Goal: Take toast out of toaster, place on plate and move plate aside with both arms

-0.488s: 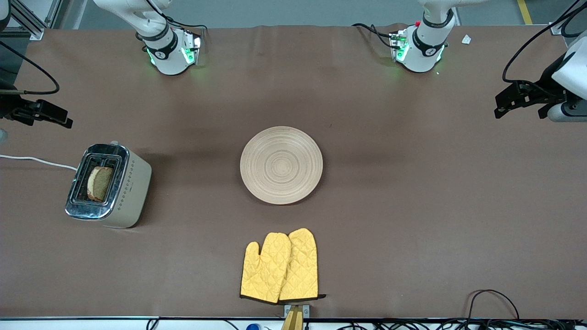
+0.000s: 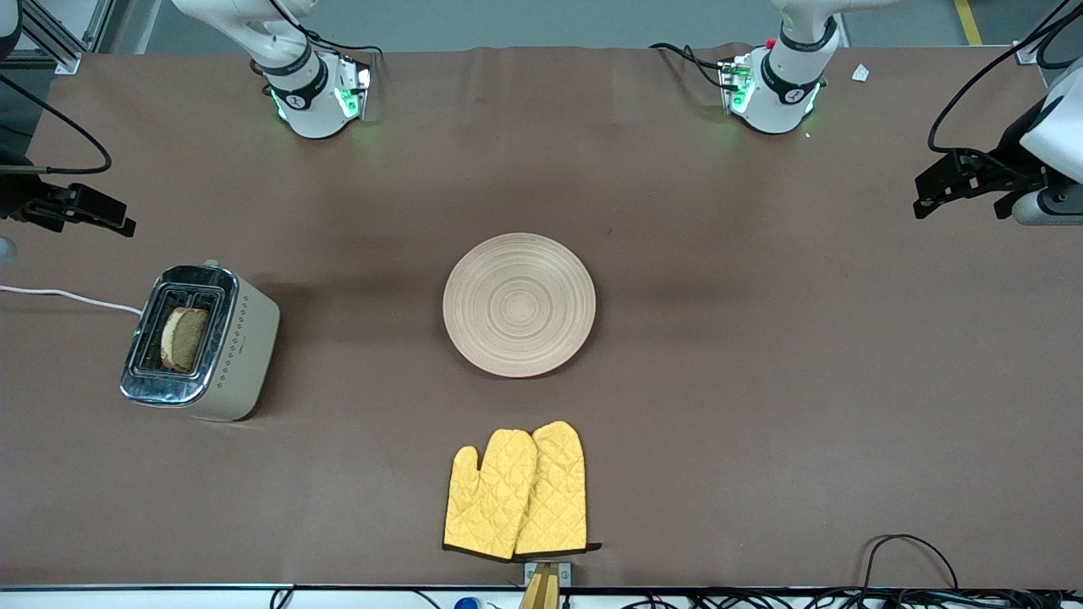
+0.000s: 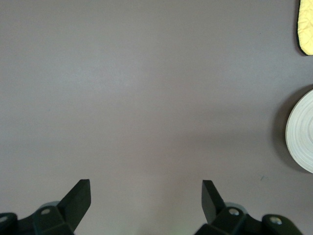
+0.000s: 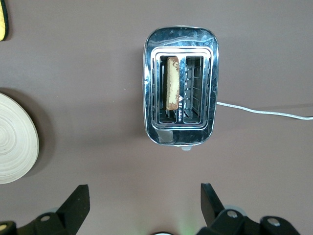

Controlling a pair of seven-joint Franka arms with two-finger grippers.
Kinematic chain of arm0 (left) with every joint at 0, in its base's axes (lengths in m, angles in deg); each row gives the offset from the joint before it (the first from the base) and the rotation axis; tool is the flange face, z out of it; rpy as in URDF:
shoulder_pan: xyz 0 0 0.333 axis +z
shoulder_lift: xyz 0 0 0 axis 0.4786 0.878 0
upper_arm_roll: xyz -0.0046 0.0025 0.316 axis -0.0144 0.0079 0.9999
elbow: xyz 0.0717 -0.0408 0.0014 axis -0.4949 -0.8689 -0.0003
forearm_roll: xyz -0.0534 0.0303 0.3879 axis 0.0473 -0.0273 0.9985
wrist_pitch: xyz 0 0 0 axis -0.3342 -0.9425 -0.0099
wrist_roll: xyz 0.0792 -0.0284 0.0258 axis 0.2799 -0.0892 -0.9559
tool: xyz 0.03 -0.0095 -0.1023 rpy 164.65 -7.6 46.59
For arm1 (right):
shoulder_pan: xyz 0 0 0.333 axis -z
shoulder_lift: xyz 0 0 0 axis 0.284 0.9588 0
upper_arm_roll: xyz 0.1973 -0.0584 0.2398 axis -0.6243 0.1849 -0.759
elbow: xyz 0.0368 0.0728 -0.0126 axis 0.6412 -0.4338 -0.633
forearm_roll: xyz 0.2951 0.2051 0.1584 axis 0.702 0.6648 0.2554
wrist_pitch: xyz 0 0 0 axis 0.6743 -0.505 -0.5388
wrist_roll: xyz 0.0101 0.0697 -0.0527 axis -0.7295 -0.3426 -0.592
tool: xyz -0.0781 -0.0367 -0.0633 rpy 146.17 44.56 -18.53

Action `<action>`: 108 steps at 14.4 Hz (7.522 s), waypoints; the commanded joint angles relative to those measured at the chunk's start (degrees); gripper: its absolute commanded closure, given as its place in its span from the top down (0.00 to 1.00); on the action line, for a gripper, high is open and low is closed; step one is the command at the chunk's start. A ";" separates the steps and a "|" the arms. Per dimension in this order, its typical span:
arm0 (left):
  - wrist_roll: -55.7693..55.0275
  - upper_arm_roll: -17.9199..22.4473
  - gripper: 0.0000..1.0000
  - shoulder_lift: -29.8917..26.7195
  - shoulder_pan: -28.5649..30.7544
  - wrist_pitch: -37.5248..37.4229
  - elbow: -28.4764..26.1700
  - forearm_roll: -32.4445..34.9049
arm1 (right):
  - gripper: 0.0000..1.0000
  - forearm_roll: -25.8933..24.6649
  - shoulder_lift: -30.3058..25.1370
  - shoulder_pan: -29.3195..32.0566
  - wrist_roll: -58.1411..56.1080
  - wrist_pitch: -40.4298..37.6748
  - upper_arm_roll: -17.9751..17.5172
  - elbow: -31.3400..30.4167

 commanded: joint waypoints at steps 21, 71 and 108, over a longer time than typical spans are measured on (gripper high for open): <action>0.14 -0.09 1.00 1.68 0.10 -3.81 2.61 1.17 | 1.00 0.47 10.20 1.22 -1.41 20.00 -1.28 -10.99; 0.85 -0.71 1.00 5.99 -1.31 -0.21 3.49 2.13 | 0.00 34.61 16.54 -16.34 -12.57 18.57 -1.71 -7.45; 63.68 -2.81 0.78 32.79 0.27 27.13 -28.76 -73.61 | 1.00 58.51 29.55 -18.47 -39.90 32.75 -0.84 -19.17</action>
